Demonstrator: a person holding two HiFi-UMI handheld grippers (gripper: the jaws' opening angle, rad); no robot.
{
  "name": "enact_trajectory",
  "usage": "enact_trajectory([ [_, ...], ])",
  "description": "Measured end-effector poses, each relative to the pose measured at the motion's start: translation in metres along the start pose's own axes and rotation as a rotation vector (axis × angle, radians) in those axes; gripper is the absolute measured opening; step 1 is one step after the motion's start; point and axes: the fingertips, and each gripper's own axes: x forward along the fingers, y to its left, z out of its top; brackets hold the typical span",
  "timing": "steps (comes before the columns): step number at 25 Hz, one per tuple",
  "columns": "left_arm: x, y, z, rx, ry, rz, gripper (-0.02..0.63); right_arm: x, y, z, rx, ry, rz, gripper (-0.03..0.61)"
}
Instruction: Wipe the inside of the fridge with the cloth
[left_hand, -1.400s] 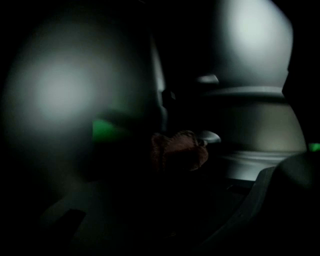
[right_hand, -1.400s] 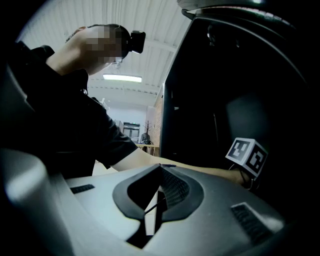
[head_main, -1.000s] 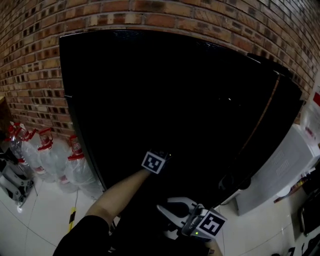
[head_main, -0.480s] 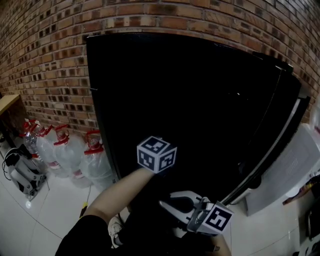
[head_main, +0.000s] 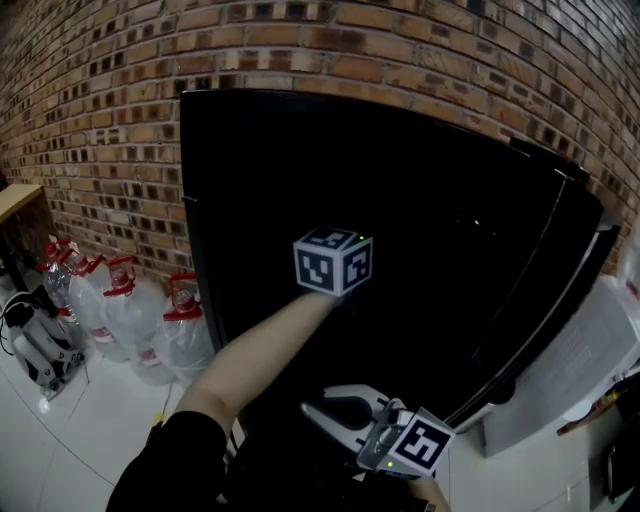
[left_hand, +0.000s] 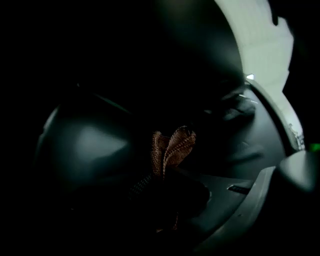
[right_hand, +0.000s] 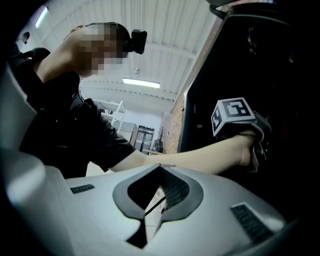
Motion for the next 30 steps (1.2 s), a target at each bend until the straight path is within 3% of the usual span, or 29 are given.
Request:
enact_trajectory([
  [3, 0.034, 0.013, 0.024, -0.021, -0.039, 0.008, 0.054, -0.009, -0.011, 0.001, -0.014, 0.022, -0.027, 0.005],
  [8, 0.074, 0.024, 0.039, 0.026, -0.076, 0.001, 0.055, -0.009, -0.024, 0.013, -0.023, -0.01, -0.013, 0.005],
  [11, 0.092, 0.023, 0.041, 0.045, -0.085, -0.056, 0.055, -0.008, -0.026, 0.01, -0.028, -0.006, -0.004, 0.005],
  [15, 0.104, 0.018, 0.046, -0.033, -0.114, -0.141, 0.054, -0.012, -0.033, 0.0, 0.007, -0.003, -0.007, 0.005],
  [18, 0.11, 0.011, 0.048, 0.031, -0.112, -0.135, 0.055, -0.011, -0.035, -0.005, 0.017, 0.002, -0.003, 0.005],
  [21, 0.11, 0.011, 0.049, 0.083, -0.12, -0.093, 0.055, -0.01, -0.037, -0.011, 0.025, 0.016, 0.001, 0.005],
  [27, 0.093, 0.029, 0.057, 0.232, -0.117, 0.085, 0.055, -0.006, -0.037, -0.011, 0.042, 0.005, 0.021, 0.005],
  [30, 0.081, 0.042, 0.066, 0.247, -0.118, 0.15, 0.055, -0.001, -0.033, -0.011, 0.042, -0.002, 0.039, 0.005],
])
